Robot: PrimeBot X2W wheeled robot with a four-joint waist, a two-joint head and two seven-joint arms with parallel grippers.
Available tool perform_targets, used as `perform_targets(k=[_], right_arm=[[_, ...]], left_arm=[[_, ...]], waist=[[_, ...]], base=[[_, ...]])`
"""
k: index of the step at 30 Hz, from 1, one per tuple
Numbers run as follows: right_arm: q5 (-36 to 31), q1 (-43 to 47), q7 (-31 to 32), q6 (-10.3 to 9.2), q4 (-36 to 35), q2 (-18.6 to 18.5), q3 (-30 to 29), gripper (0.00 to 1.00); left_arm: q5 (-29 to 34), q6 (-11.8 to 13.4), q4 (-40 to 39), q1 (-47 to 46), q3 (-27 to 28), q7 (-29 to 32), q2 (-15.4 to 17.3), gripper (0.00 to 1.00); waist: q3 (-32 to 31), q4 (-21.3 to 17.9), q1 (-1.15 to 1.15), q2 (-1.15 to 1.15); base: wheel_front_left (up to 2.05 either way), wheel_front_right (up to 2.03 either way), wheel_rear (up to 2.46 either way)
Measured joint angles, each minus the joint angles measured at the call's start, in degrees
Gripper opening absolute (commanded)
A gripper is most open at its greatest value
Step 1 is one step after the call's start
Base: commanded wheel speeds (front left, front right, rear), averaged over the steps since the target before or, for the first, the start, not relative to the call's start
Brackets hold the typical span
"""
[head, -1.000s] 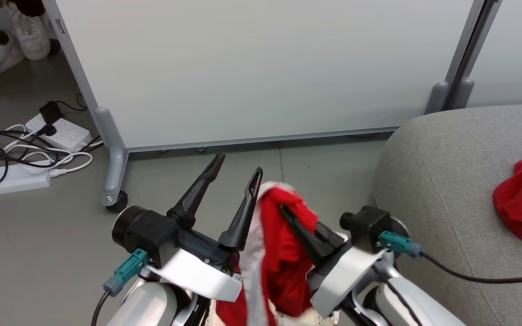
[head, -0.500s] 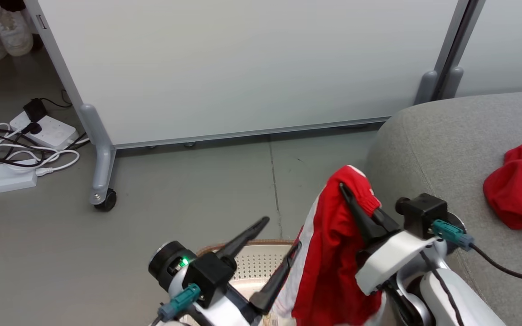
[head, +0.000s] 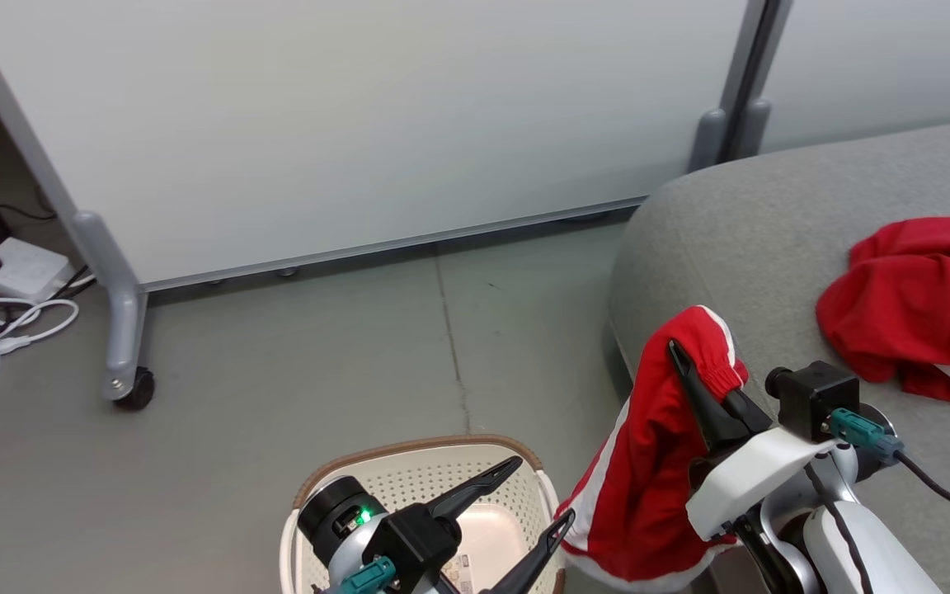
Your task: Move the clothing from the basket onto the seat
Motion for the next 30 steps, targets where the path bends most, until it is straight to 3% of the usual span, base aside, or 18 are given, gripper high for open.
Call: perform_targets(k=[8,23,30], right_arm=[[-0.3,0.3,0.7,0.00,-1.9,0.1,-1.0,0.00],[-0.2,0.6,-0.1,0.00,-5.1,1.2,-5.6,0.00],[1.3,-3.3,-2.5,0.00,-5.1,2.4,-6.9,0.00]], left_arm=[[-0.1,0.5,-1.2,-0.1,-0.3,0.2,0.2,1.00],[0.6,1.3,-3.1,-2.9,0.6,1.2,2.0,1.00],[1.0,0.6,-5.1,-6.2,0.7,3.3,3.6,1.00]], waist=[[1.2,-5.3,0.00,0.00],[7.2,-18.6,0.00,0.00],[11.9,-21.6,0.00,0.00]], base=[[0.00,0.00,0.00],[0.00,0.00,0.00],[0.00,0.00,0.00]])
